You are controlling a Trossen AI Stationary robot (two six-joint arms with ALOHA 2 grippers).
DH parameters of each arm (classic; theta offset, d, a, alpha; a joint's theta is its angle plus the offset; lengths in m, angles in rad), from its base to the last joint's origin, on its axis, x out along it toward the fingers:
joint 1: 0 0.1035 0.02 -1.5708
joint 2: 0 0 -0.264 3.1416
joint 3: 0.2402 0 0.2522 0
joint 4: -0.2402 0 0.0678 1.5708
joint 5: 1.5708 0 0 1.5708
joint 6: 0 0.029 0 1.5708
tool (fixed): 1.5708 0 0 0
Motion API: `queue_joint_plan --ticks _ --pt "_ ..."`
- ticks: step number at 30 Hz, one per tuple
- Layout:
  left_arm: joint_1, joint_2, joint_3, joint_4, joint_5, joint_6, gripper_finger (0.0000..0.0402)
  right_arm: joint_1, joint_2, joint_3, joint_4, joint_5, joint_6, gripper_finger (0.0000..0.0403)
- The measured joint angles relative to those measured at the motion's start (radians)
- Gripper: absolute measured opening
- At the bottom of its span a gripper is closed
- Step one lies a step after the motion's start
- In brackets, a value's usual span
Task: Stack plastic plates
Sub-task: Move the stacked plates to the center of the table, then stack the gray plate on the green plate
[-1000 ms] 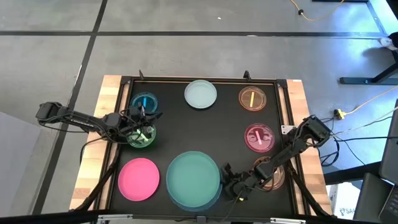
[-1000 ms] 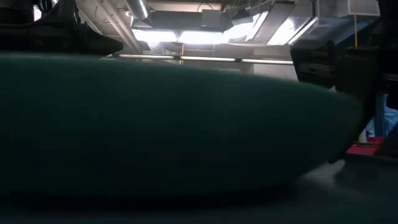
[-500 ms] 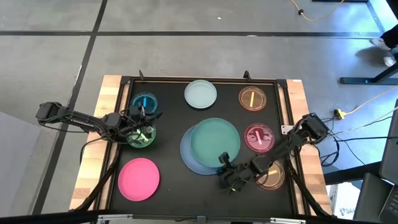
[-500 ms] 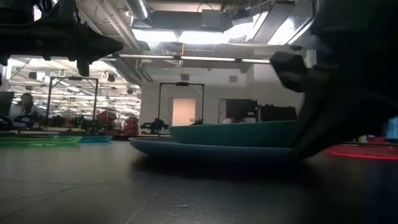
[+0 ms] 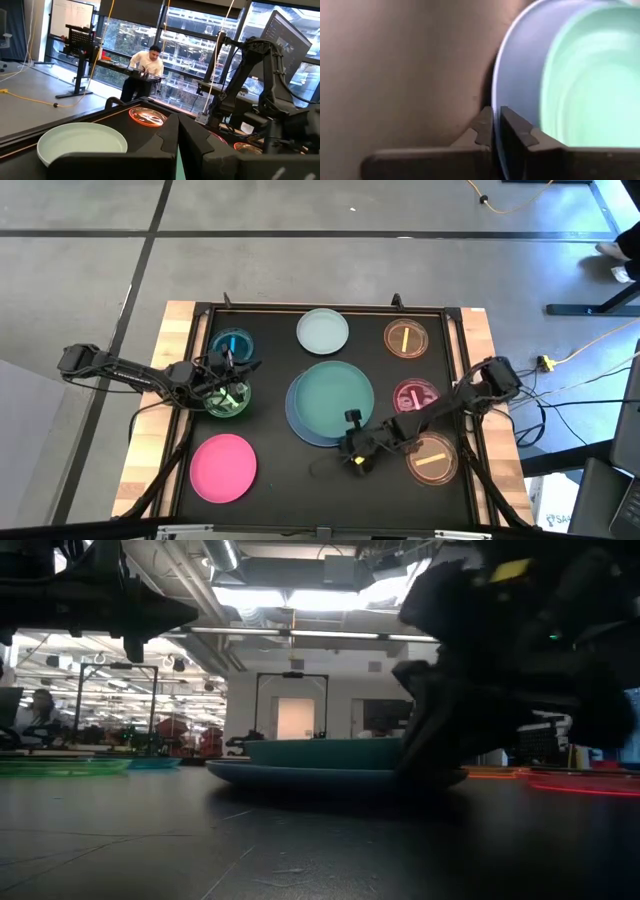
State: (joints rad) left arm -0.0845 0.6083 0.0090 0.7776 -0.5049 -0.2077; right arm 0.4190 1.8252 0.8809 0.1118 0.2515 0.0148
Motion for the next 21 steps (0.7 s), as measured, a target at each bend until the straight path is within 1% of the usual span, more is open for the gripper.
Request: queue_joint_plan --ticks 2,5,8,10,13,15,17,19,21 --pt "0.000 0.000 0.000 0.000 0.000 0.000 0.0004 -0.017 0.000 0.000 0.000 -0.036 0.045 0.0042" --pt "0.000 0.000 0.000 0.000 0.000 0.000 0.0004 -0.025 0.000 0.001 0.004 -0.090 0.107 0.0072" --pt "0.000 0.000 0.000 0.000 0.000 0.000 0.0004 -0.020 -0.005 0.031 -0.030 -0.109 0.115 0.0109" --pt "0.000 0.000 0.000 0.000 0.000 0.000 0.0004 -0.019 -0.022 0.079 -0.104 -0.114 0.112 0.0131" --pt "0.000 0.000 0.000 0.001 0.000 0.000 0.0004 -0.025 -0.059 0.195 -0.334 -0.108 0.087 0.0155" --pt "0.000 0.000 0.001 0.000 0.000 0.000 0.0004 -0.035 -0.080 0.275 -0.490 -0.058 0.078 0.0163" --pt "0.000 0.000 0.001 0.001 0.000 0.000 0.0004 -0.052 -0.101 0.334 -0.614 0.020 0.050 0.0165" --pt "0.000 0.000 0.001 0.000 0.000 -0.001 0.0004 -0.079 -0.129 0.369 -0.676 0.115 0.010 0.0165" --pt "0.000 0.000 0.001 0.001 0.000 -0.001 0.0004 -0.125 -0.160 0.377 -0.697 0.196 -0.020 0.0165"
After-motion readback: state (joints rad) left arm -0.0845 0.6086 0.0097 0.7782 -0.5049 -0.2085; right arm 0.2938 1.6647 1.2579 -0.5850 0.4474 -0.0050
